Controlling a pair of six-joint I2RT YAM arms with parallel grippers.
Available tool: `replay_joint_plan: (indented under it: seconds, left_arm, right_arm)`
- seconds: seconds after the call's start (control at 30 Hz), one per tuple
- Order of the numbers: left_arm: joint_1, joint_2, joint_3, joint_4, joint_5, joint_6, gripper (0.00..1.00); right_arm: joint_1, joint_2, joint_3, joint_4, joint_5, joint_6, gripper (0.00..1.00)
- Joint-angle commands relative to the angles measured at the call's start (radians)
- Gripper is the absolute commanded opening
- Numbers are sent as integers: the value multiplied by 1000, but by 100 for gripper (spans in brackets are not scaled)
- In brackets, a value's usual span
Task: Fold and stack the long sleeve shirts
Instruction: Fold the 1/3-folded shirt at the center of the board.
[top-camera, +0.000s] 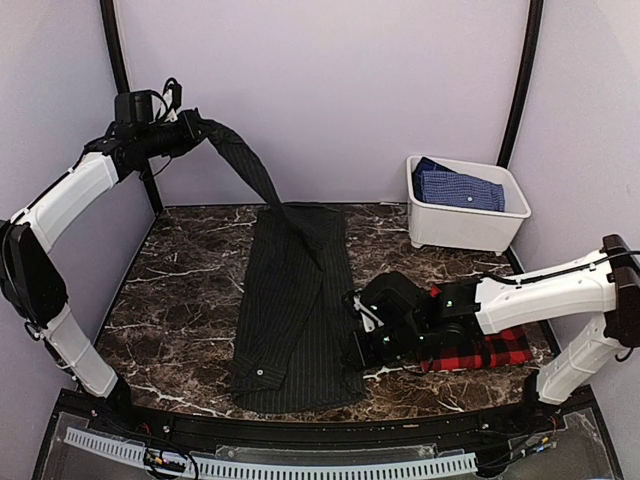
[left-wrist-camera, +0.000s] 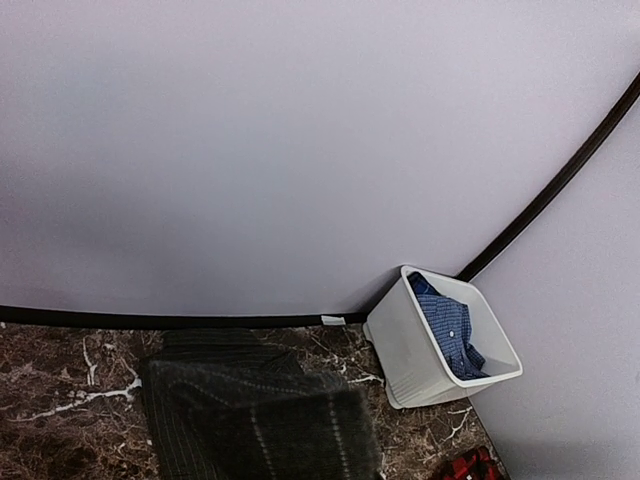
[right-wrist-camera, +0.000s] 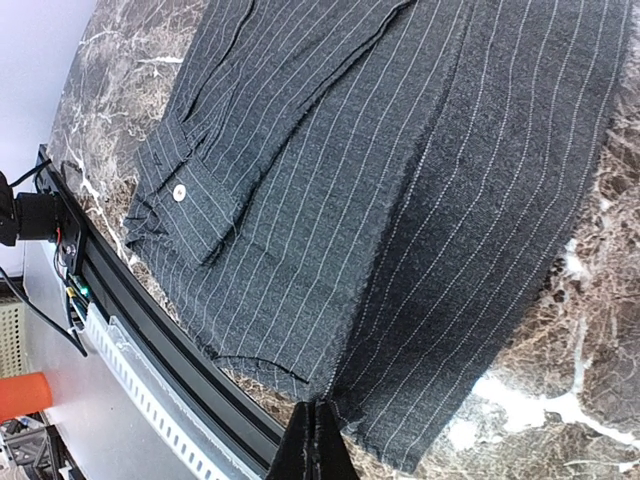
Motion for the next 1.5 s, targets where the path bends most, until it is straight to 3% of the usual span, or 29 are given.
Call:
replay_joint_plan:
  seconds: [0.0,0.87,1.47]
  left_arm:
    - [5,-5,47,-7,-9,28,0]
    - [8,11,89,-39,-29,46,0]
    - [22,-49,-19,-65,-102,74,0]
  right_arm:
    - [10,-50,-14,-2,34,16,0]
    - [11,-135,-86,33,23,48,0]
    - [18,68,-19,152,-99,-8,0]
